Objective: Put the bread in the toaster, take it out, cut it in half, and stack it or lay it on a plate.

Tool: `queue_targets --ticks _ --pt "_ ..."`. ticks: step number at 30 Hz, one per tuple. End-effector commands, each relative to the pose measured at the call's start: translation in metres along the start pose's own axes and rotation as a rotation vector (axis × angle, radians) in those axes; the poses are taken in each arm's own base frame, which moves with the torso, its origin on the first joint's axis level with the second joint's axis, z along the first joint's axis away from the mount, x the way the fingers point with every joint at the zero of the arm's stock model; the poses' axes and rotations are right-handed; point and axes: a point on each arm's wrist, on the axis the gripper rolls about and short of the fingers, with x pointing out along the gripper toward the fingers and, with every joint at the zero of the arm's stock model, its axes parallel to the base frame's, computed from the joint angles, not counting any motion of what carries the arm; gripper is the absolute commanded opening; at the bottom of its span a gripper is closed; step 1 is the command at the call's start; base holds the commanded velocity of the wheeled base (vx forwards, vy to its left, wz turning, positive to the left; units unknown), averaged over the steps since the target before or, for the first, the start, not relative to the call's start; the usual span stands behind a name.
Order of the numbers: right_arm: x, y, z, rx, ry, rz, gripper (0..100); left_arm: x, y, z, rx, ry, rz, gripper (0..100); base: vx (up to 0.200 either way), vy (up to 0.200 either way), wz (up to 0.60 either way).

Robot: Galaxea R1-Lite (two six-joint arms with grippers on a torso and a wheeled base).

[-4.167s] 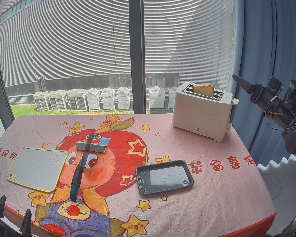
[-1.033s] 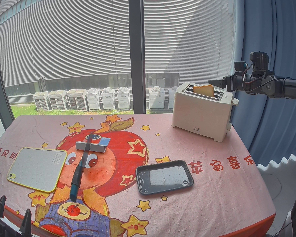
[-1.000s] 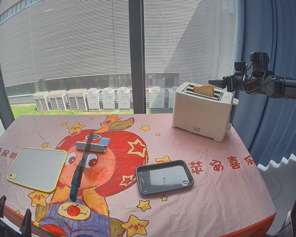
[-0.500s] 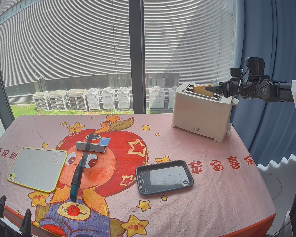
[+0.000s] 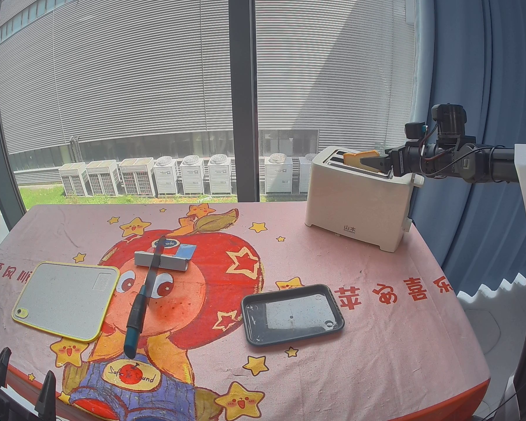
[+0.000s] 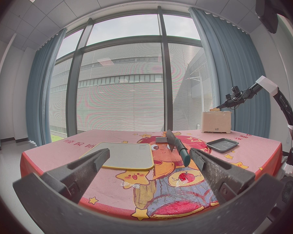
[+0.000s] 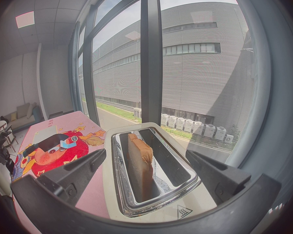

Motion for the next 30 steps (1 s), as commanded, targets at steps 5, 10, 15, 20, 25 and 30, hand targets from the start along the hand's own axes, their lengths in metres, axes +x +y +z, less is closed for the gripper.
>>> queue_targets --ticks 5,10,15,20,25,30 --pt "0.0051 0.0005 -0.0052 0.002 0.013 0.005 100 0.0001 0.0000 -0.0052 0.000 0.001 0.000 100 0.000 0.000 0.00" --pt "0.0069 0.0029 -0.0052 0.000 0.013 0.011 0 0.0001 0.0000 -0.0052 0.000 0.001 0.000 100 0.000 0.000 0.00" --pt "0.0086 0.0029 -0.0065 0.002 0.016 0.007 0 0.0001 0.0000 -0.0052 0.000 0.001 0.000 100 0.000 0.000 0.00" --pt "0.0076 0.0035 -0.0068 0.004 0.019 0.007 0 0.0001 0.0000 -0.0054 0.000 0.002 0.000 100 0.000 0.000 0.00" --pt "0.0045 0.0038 -0.0038 0.001 0.012 0.005 0 0.0001 0.0000 -0.0052 0.000 0.001 0.000 100 0.000 0.000 0.00" --pt "0.0029 0.0059 -0.0010 -0.003 0.007 0.008 0 0.0001 0.0000 -0.0052 0.000 0.001 0.000 100 0.000 0.000 0.00"
